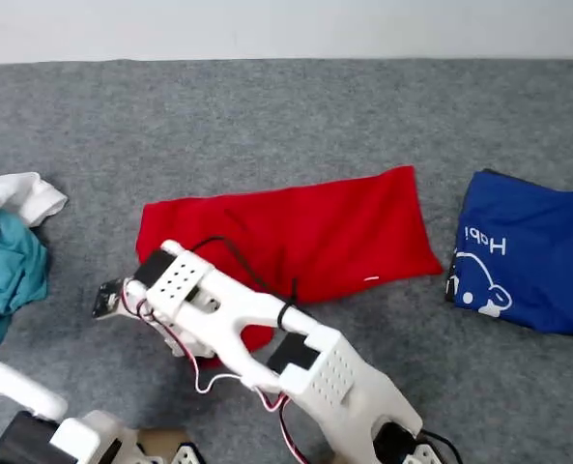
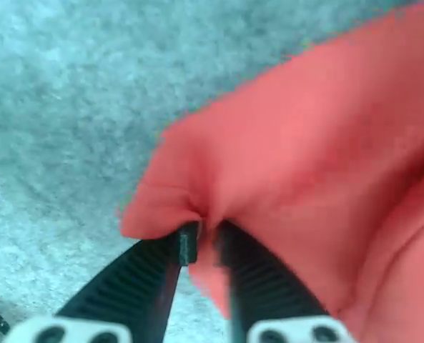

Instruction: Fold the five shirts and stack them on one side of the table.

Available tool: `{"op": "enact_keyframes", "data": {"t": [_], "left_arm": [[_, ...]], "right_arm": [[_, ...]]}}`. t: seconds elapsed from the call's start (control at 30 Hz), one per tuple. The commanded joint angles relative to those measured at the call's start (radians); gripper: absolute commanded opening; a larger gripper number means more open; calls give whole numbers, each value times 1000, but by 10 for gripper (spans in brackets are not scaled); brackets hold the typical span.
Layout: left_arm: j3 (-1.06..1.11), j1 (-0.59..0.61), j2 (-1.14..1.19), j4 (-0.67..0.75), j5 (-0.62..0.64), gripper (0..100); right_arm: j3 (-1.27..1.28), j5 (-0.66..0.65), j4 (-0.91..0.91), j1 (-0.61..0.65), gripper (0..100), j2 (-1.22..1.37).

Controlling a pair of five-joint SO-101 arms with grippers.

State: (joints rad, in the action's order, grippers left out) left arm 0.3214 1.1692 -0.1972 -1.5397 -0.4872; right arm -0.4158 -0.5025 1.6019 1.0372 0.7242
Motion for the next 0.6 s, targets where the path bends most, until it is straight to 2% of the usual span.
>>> {"op": "enact_keyframes", "data": {"t": [0.0,0.17,0.33,0.57], "left_arm": [[-30,6,-46,11,-8,6],[-30,5,-46,11,-8,6],[-30,2,-44,12,-8,6],[-30,0,-41,14,-8,6]], "right_arm": [[-49,-2,-4,-27,13,-2],[-84,-2,50,-45,10,-4],[-262,-5,185,-45,10,-4],[-471,-71,193,-131,10,7]]}}
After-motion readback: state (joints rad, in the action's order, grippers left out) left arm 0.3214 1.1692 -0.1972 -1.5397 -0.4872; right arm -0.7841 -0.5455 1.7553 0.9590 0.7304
